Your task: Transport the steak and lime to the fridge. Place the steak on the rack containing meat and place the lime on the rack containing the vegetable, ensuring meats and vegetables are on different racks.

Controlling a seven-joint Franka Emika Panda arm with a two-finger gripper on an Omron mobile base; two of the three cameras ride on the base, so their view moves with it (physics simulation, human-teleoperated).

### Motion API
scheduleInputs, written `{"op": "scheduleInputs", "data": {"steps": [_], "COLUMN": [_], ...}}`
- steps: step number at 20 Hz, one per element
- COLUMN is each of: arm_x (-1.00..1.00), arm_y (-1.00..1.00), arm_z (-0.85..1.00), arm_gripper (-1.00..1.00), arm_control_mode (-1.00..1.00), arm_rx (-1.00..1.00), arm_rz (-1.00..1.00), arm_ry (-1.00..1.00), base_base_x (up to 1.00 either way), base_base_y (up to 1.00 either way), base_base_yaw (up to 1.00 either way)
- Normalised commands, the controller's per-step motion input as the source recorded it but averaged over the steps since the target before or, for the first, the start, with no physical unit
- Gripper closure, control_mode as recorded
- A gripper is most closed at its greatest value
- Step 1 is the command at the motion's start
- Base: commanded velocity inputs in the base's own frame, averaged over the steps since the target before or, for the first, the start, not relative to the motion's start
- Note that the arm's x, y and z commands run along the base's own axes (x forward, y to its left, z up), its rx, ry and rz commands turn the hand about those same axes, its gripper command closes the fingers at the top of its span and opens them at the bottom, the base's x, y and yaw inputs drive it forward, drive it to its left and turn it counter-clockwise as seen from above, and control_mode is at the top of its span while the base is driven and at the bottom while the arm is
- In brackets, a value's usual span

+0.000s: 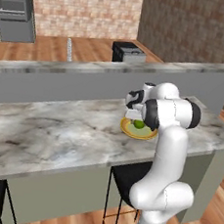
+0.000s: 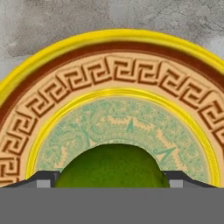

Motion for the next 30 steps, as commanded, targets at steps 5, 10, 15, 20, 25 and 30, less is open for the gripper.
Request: {"op": "scheduleInputs", "data": {"steps": [5, 10, 15, 20, 25, 30], "arm_x": [-0.12, -0.54, -1.00, -1.00, -1.00, -1.00], "arm_y": [0.02, -0.02, -0.05, -0.02, 0.00, 0.00], "arm_z": [-0.07, 0.11, 0.55, 0.81, 0.85, 0.75], "arm_gripper": [1.00, 1.00, 1.00, 1.00, 1.00, 1.00], "arm_control_mode": [-1.00, -1.00, -1.00, -1.00, -1.00, -1.00], "arm_rx": [0.01, 0.00, 0.00, 0.01, 0.02, 0.02], "arm_rz": [-0.04, 0.00, 0.00, 0.00, 0.00, 0.00], "arm_ry": [0.00, -0.11, -0.18, -0.14, -0.06, 0.00], "base_base_x": [0.00, 0.00, 0.00, 0.00, 0.00, 0.00], "base_base_y": [0.00, 0.00, 0.00, 0.00, 0.00, 0.00], "base_base_yaw": [0.00, 0.00, 0.00, 0.00, 0.00, 0.00]}}
